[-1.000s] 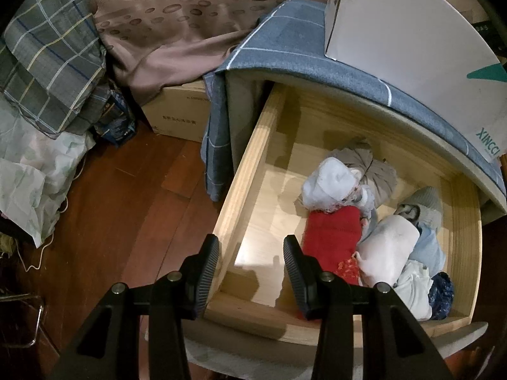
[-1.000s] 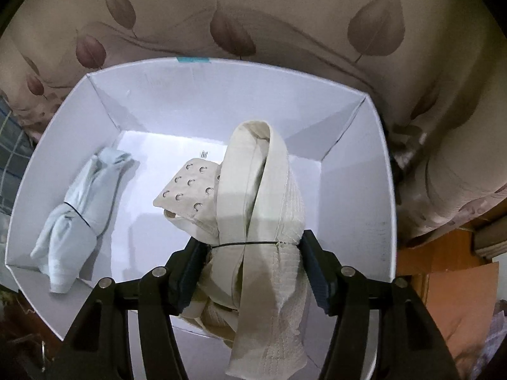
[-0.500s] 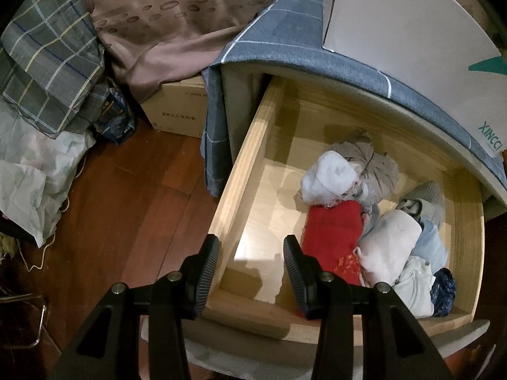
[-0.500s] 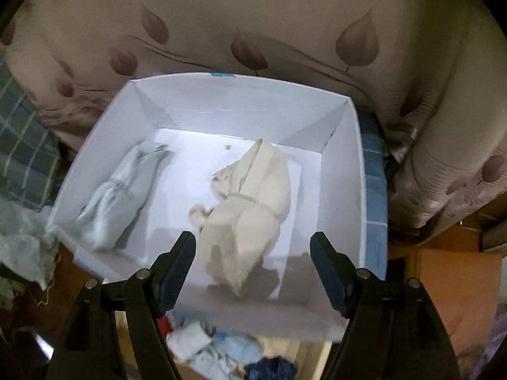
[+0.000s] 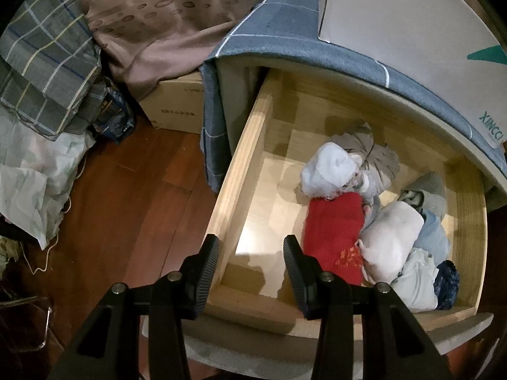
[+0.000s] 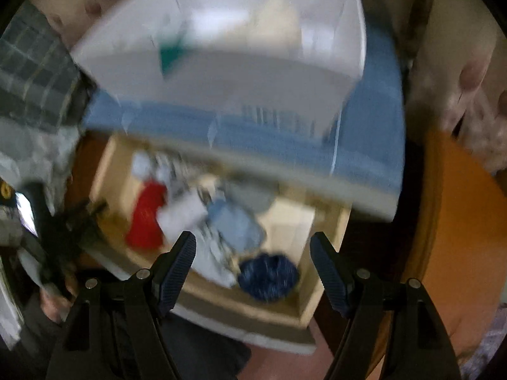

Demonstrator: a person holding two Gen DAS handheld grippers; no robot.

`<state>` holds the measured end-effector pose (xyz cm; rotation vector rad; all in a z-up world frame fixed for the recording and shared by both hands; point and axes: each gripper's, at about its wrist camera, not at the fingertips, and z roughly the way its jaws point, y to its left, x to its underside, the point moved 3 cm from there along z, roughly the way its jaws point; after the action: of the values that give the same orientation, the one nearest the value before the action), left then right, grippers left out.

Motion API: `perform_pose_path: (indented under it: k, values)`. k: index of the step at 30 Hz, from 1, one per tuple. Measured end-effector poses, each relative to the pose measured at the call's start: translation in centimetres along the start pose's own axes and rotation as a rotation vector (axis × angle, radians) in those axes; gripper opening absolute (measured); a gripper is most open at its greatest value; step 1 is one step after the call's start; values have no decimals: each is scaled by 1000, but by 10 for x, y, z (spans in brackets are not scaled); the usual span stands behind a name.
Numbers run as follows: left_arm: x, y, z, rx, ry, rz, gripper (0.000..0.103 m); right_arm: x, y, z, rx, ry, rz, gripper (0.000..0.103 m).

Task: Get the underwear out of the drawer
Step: 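Move the open right tool into the drawer over the dark blue patterned underwear, then close the right tool on the dark blue underwear while the left tool lowers onto the red sock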

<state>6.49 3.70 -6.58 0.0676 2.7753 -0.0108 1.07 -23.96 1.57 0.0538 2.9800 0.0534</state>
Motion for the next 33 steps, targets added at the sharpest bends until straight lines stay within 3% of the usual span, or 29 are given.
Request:
perform_pose_path:
  k: [7,13,25,33]
  values:
    - [0,0,4,17,21,1,43,38,-4,76,7,203,-14,70]
    - [0,-4,7,26,32,14,43,53,-4,124,44,328,-81,70]
    - [0,-6,10,24,41,10,43,67,-4,176,67,446,-174,72]
    - [0,-7,12,25,59,3,43,66,1,179,58,444,-188,76]
